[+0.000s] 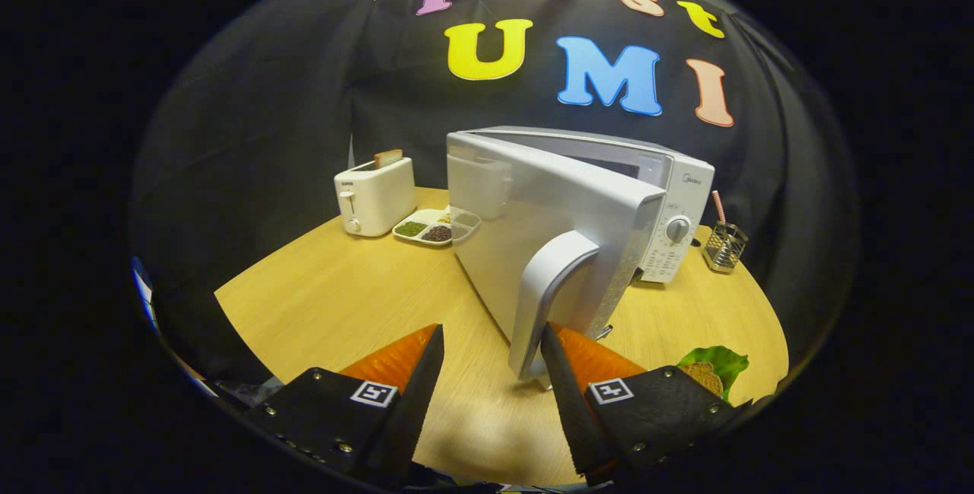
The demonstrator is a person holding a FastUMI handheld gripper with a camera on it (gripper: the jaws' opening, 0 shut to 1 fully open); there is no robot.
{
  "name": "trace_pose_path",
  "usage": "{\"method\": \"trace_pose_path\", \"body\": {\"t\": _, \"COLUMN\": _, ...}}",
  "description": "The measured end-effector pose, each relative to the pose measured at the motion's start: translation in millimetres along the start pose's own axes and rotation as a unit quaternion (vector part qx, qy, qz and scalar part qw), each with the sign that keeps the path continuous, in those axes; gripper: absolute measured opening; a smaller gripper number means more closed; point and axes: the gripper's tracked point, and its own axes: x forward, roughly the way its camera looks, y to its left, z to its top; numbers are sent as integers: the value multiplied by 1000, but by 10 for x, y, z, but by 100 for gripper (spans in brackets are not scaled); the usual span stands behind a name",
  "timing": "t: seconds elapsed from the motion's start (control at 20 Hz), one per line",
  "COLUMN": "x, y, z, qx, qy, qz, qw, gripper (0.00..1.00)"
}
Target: Open the microwave, put the food inside, and close the microwave door.
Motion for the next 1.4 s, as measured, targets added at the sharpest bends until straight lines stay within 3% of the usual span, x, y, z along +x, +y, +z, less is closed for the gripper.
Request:
{"method": "trace_pose_path", "body": {"t": 0.35, "x": -214, "y": 546, "z": -88, "qx": -113, "qy": 8, "qz": 53, "qw": 992, "gripper": 79}}
{"method": "trace_pose_path", "body": {"t": 0.65, "x": -318, "y": 1275, "z": -79, "qx": -97, "qy": 5, "qz": 185, "qw": 978, "gripper": 79}}
{"method": "trace_pose_path", "body": {"t": 0.9, "x": -523, "y": 1780, "z": -32, "qx": -100, "qy": -1, "qz": 304, "qw": 947, "gripper": 79}}
{"method": "trace_pose_path", "body": {"t": 1.15, "x": -795, "y": 1691, "z": 176, "qx": -49, "qy": 0, "qz": 391, "qw": 919, "gripper": 79}}
{"method": "trace_pose_path", "body": {"t": 1.25, "x": -917, "y": 1480, "z": 328, "qx": -22, "qy": -1, "qz": 396, "qw": 918, "gripper": 79}}
{"method": "trace_pose_path", "body": {"t": 1.4, "x": -948, "y": 1086, "z": 543, "qx": 9, "qy": -12, "qz": 375, "qw": 927, "gripper": 79}}
